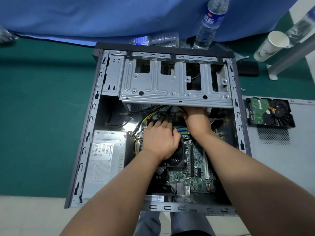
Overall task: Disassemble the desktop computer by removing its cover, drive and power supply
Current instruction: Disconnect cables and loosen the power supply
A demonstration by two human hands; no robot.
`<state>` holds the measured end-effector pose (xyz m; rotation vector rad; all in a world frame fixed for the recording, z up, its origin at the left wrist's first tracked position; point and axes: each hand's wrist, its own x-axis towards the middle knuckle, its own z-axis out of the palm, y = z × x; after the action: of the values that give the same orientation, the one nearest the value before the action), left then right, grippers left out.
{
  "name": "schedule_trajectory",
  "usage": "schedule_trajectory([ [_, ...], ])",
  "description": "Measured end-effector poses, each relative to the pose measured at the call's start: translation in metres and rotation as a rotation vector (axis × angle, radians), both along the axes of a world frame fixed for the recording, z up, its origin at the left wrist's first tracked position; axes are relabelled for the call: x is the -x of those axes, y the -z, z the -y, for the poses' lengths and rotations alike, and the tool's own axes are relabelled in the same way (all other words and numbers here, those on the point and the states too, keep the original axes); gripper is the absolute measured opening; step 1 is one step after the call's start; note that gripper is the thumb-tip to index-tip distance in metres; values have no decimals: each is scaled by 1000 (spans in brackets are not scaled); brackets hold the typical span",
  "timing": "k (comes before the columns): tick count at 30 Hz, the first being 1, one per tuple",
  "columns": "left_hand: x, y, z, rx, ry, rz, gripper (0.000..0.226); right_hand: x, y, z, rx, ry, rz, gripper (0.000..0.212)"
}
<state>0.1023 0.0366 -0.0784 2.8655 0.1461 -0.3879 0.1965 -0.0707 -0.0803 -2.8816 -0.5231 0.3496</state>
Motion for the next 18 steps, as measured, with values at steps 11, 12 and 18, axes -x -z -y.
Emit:
schedule_trajectory([
  [11, -1, -3, 0, -9, 1, 5, 46, 4, -14, -7, -90, 173, -115, 22],
  [12, -1, -4, 0, -12, -2, 6, 44, 6, -16, -7, -131, 216, -114, 20],
  [18, 0, -8, 0, 9, 7, 0, 38, 25, -23, 2, -477, 490, -302, 20],
])
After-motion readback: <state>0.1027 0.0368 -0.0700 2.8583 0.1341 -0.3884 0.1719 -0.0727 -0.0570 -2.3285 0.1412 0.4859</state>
